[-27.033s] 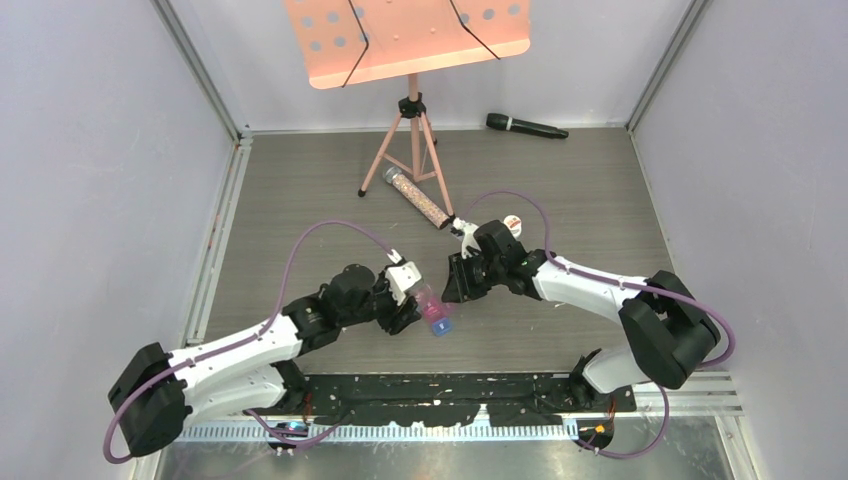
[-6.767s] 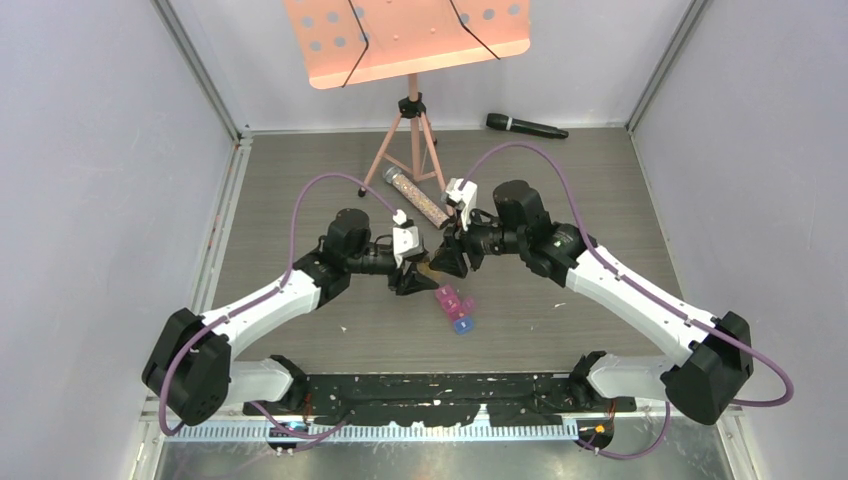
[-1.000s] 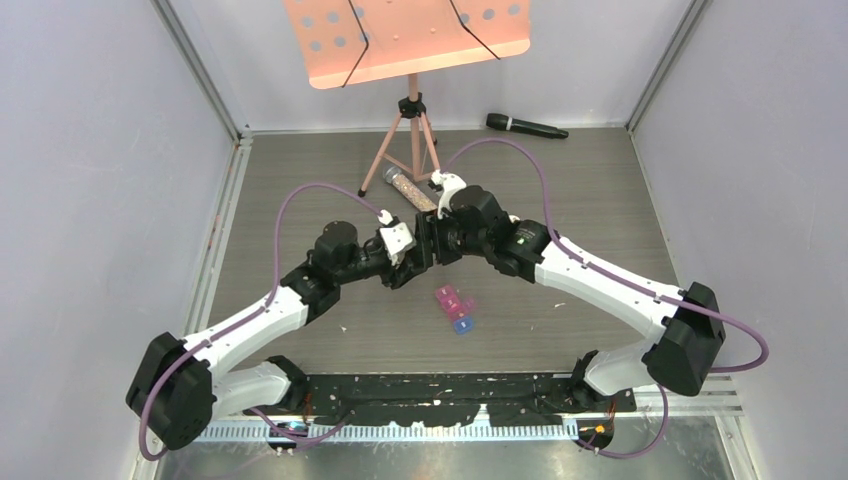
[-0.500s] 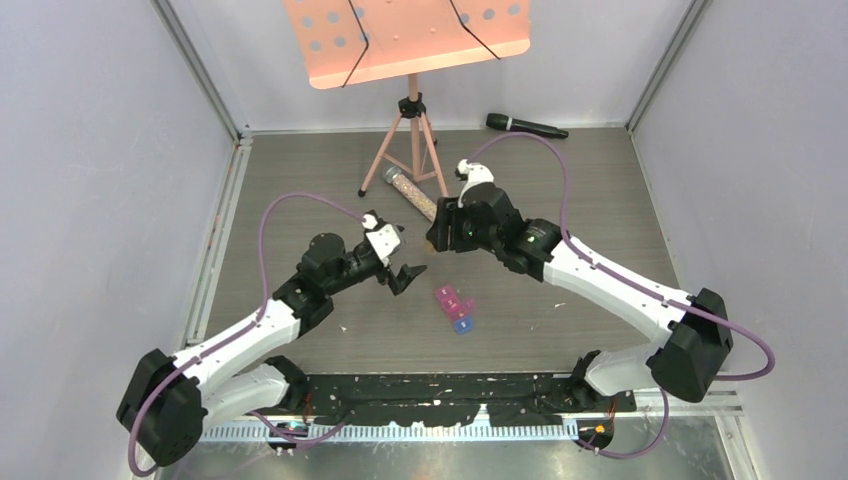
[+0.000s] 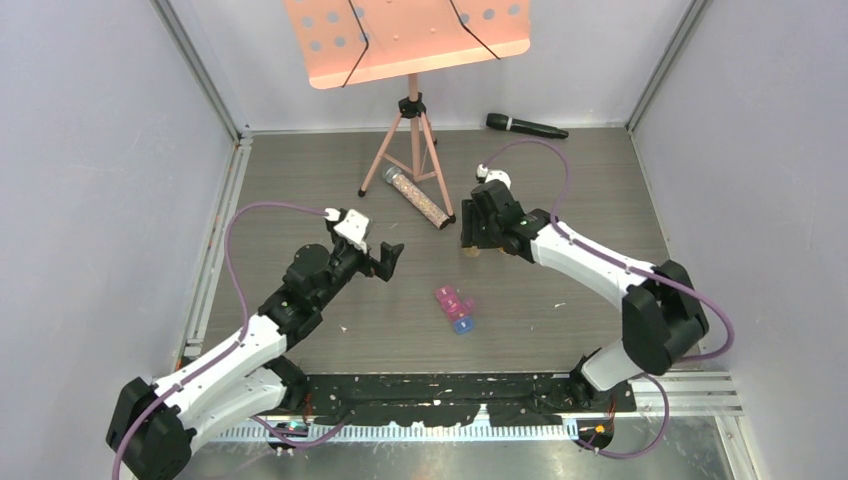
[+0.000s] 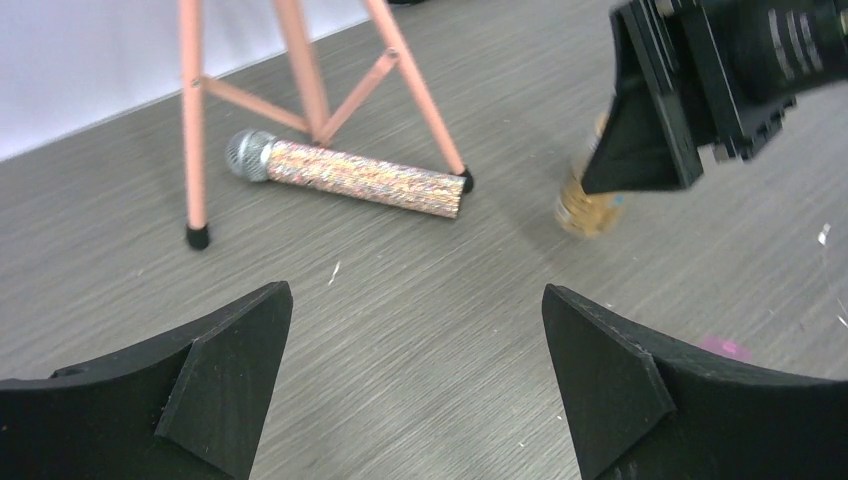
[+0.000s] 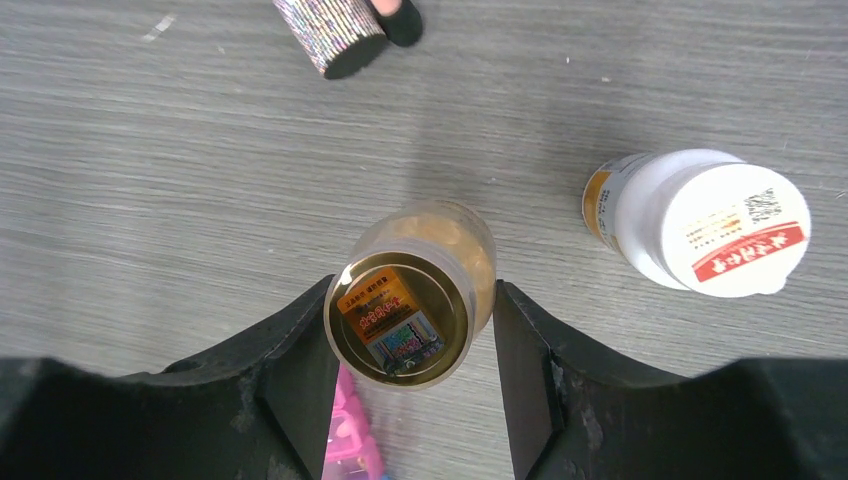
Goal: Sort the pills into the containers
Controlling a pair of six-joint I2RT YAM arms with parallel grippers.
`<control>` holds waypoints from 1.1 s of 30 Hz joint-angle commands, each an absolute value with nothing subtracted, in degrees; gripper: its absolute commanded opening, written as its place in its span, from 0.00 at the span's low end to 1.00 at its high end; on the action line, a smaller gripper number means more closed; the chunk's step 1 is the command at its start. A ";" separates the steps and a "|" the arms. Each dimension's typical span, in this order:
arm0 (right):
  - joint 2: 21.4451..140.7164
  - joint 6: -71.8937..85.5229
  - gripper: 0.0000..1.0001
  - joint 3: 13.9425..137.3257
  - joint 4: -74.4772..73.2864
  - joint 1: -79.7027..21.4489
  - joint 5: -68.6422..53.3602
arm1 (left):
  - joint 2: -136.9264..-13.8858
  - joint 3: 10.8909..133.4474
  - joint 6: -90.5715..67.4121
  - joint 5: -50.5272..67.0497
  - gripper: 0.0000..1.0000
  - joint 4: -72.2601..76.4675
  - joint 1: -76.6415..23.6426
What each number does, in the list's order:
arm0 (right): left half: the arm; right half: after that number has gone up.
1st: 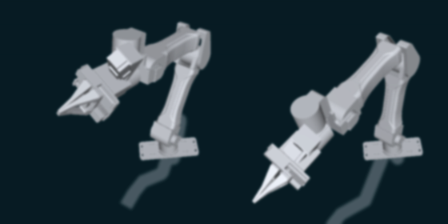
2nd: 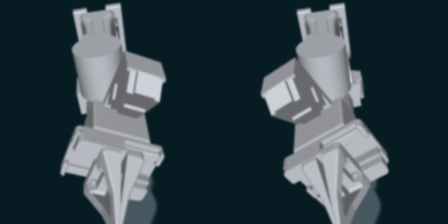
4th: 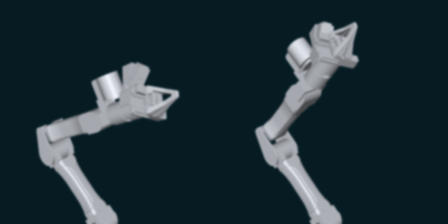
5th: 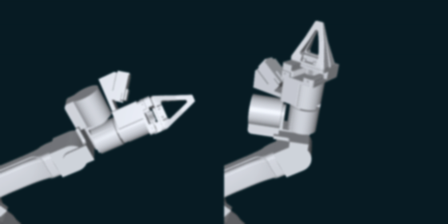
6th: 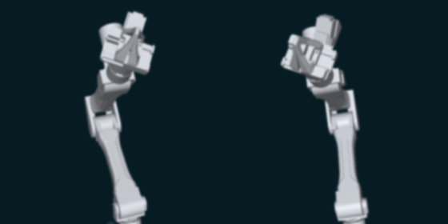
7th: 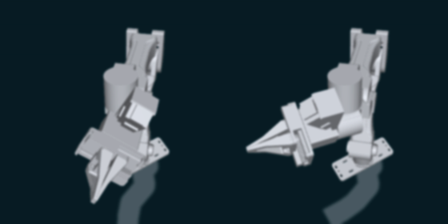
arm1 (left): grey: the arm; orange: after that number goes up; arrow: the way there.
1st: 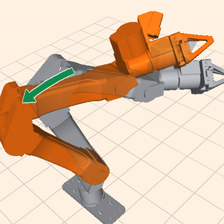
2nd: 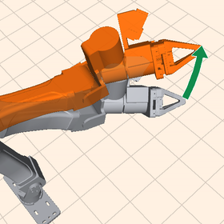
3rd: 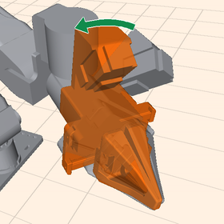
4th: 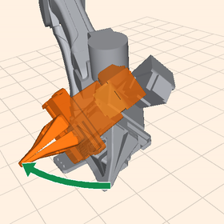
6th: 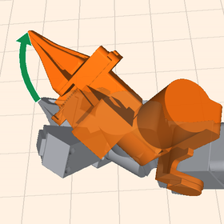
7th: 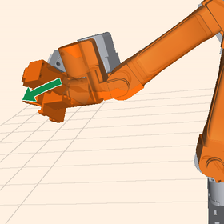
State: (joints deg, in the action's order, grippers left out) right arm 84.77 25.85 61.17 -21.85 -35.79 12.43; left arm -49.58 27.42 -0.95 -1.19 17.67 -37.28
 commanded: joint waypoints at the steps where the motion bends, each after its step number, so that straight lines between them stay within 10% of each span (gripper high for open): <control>1: 87.28 24.62 0.23 63.39 -19.04 -35.53 14.43 | -46.83 28.43 -5.72 -12.44 1.00 15.82 -37.38; 12: 92.19 25.26 0.29 63.17 -17.27 -35.50 15.82 | -42.45 25.36 -12.54 -18.36 0.99 14.32 -37.31; 23: 90.82 26.63 0.72 65.56 -20.78 -35.35 14.38 | -48.30 26.16 -15.05 -11.72 0.99 10.43 -37.33; 33: 79.68 25.89 0.75 63.69 -26.86 -33.85 11.75 | -58.98 24.42 -32.97 3.32 0.83 17.18 -37.65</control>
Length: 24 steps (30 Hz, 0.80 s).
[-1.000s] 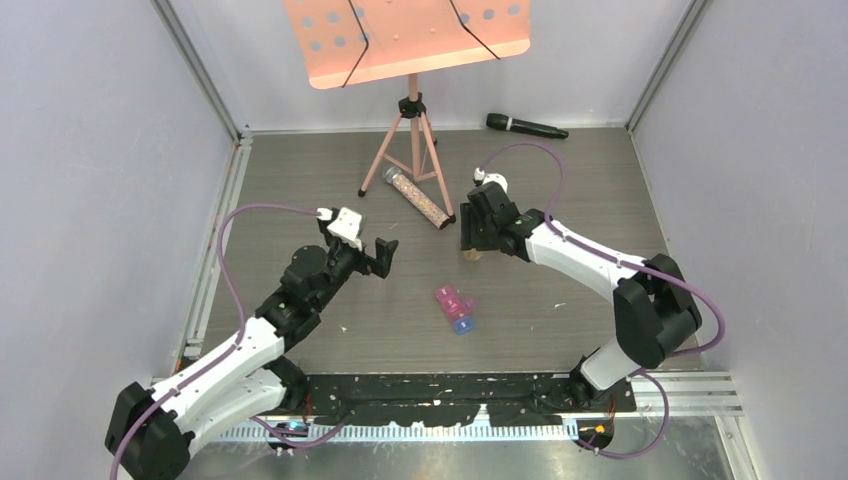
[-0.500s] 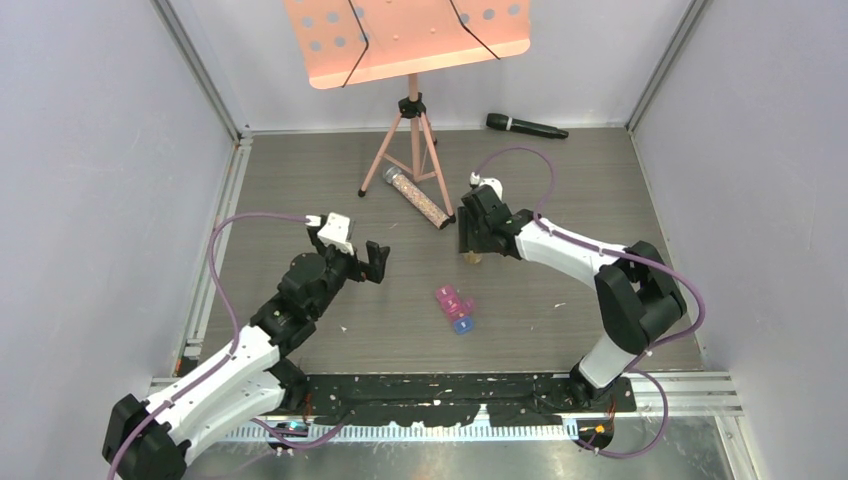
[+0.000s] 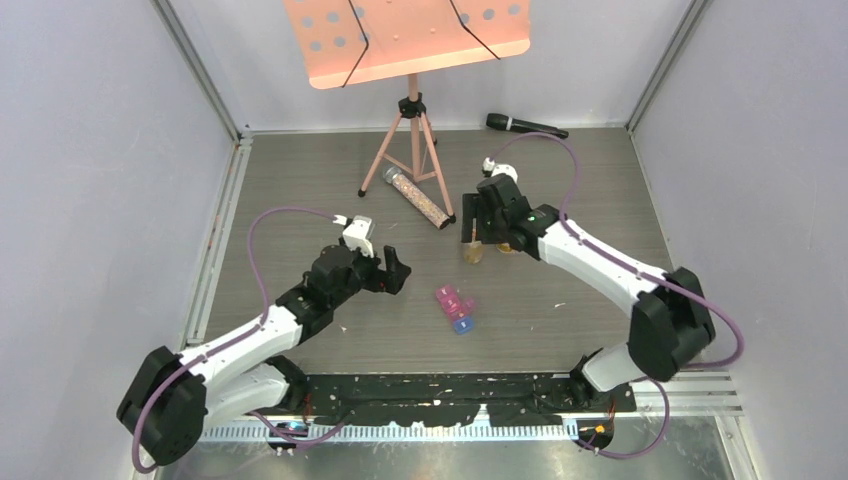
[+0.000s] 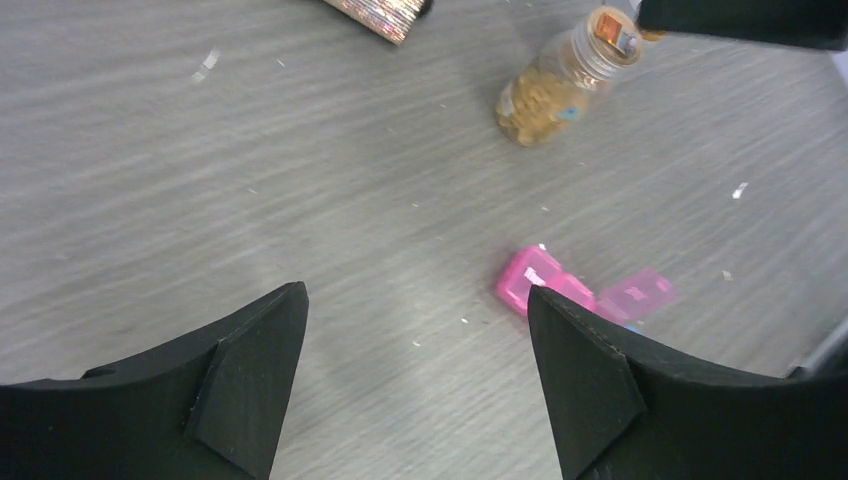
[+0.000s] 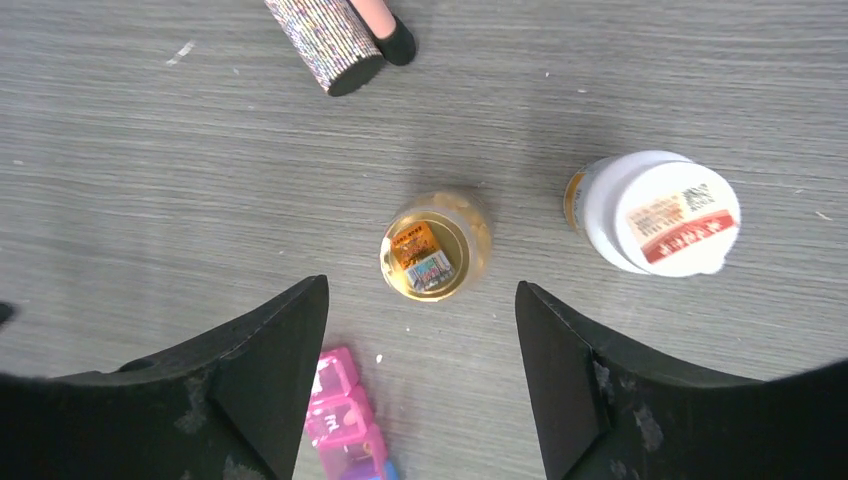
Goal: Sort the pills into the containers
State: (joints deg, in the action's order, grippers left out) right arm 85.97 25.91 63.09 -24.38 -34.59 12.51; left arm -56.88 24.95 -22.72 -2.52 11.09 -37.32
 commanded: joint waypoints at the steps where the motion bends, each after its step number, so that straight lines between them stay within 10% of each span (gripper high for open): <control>1: 77.31 25.74 0.74 62.26 -27.23 -33.56 11.13 | -59.85 25.04 -35.54 3.11 0.82 15.58 -37.71; 17: 56.81 31.88 0.61 36.93 -23.38 -32.12 3.10 | -77.84 28.07 -61.12 1.12 0.70 18.98 -47.91; 24: 56.00 33.35 0.40 30.58 -18.82 -32.08 -1.60 | -84.91 26.53 -67.36 0.38 0.56 29.85 -51.48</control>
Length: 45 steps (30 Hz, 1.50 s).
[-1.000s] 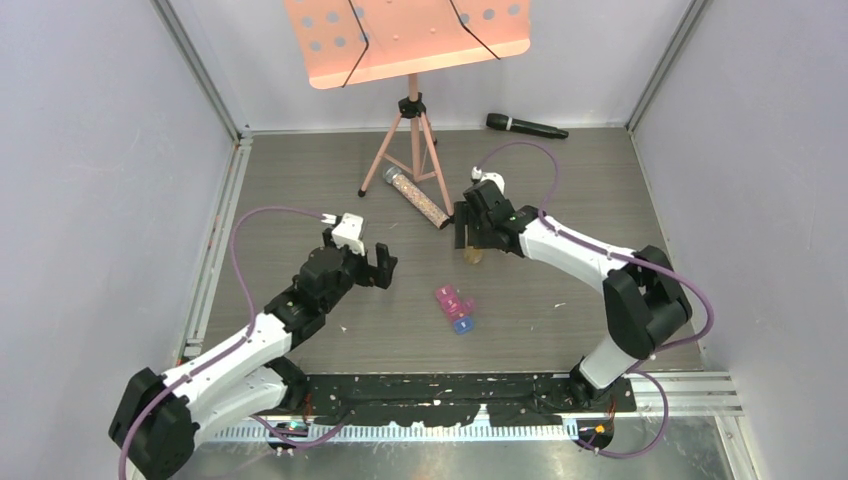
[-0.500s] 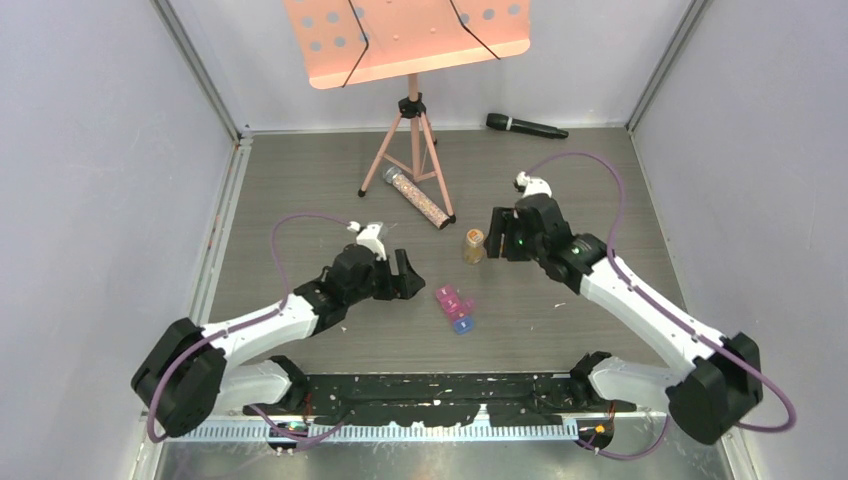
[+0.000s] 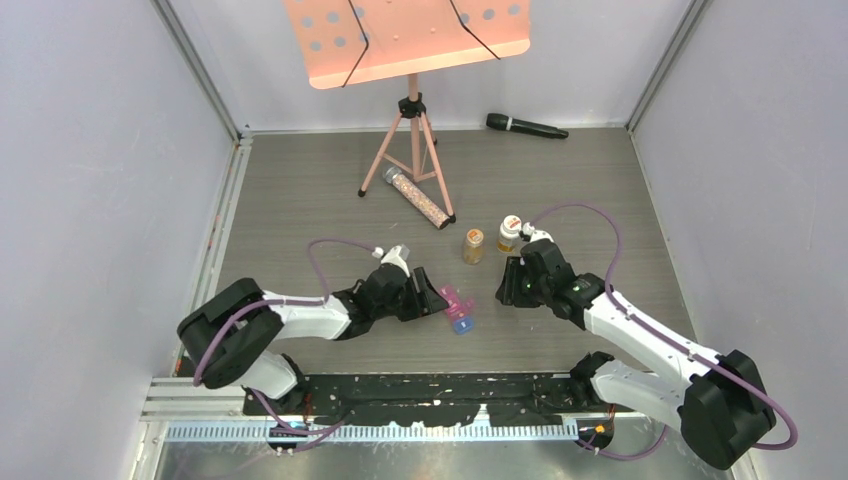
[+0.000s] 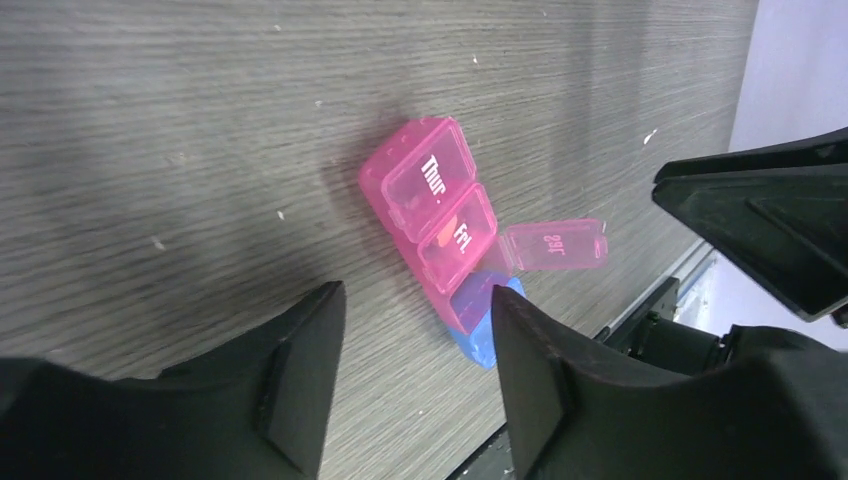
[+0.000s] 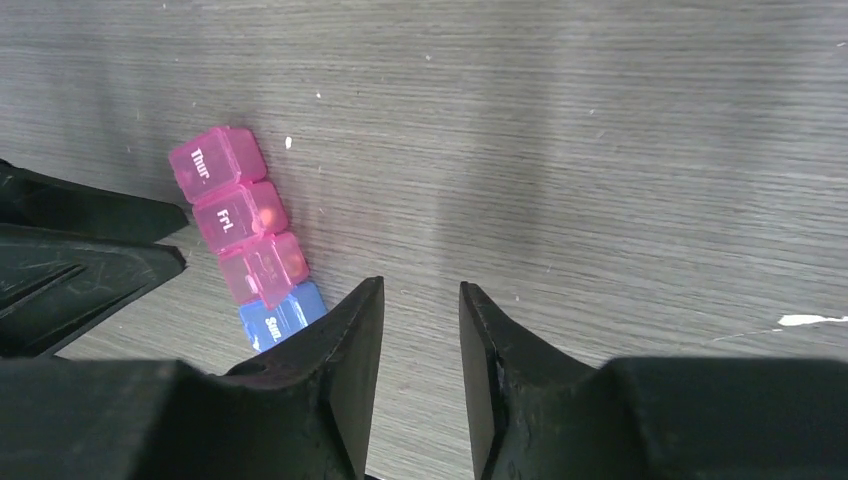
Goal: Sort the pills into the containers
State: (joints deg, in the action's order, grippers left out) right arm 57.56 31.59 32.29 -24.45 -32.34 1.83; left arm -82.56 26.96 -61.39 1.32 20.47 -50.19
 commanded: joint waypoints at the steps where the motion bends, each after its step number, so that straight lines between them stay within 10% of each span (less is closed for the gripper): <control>1: 56.03 33.46 0.39 29.88 -18.24 -32.08 -1.68 | -85.70 26.32 -68.09 0.36 0.51 31.53 -51.70; 45: 69.82 32.04 0.46 25.96 -0.27 -31.99 -24.39 | -95.44 29.41 -76.42 -3.22 0.19 27.50 -54.14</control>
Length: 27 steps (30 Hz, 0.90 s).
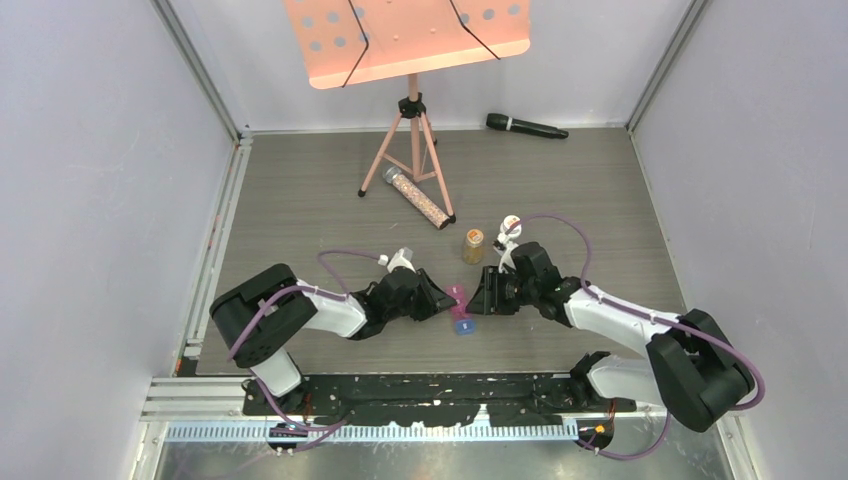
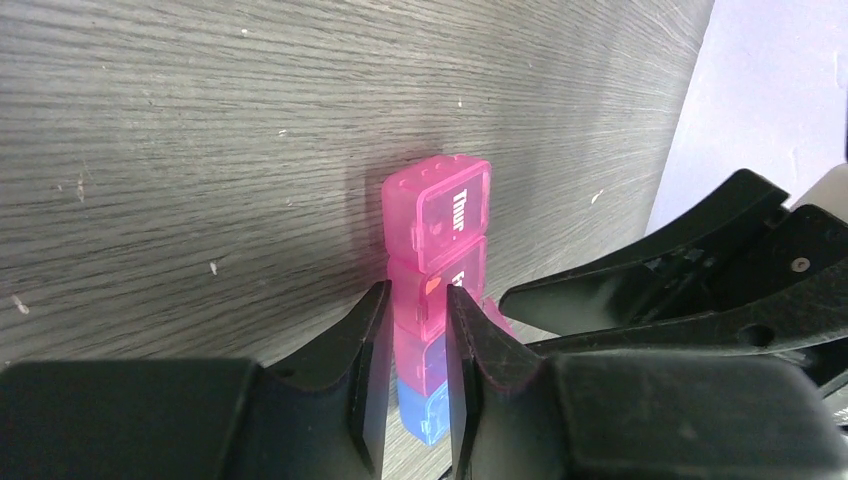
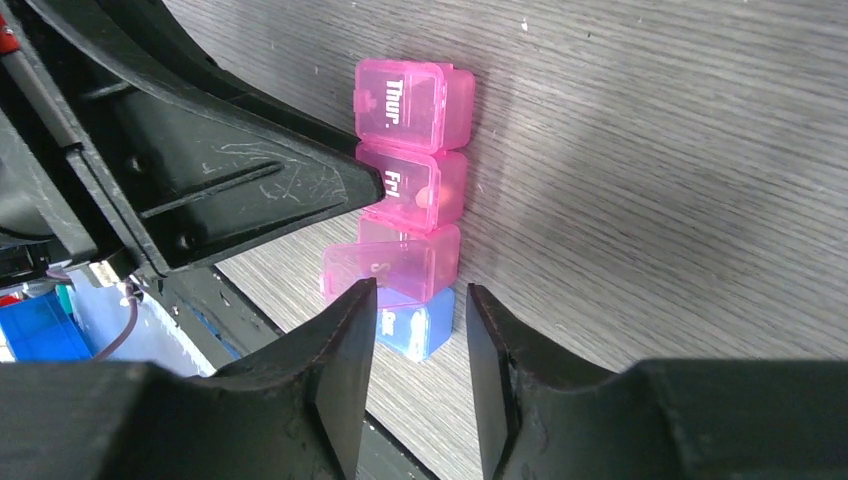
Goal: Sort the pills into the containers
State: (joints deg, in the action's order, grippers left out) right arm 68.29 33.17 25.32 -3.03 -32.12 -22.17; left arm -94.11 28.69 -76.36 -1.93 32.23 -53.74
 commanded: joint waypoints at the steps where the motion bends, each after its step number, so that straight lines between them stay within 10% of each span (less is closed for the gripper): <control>1: 70.45 31.72 0.50 25.99 -0.26 -31.99 -24.64 | -95.54 29.44 -76.38 -3.05 0.19 27.66 -54.14; 27: 77.44 31.82 0.36 28.11 -2.71 -32.09 -20.88 | -91.71 26.19 -70.40 -2.19 0.35 36.88 -54.05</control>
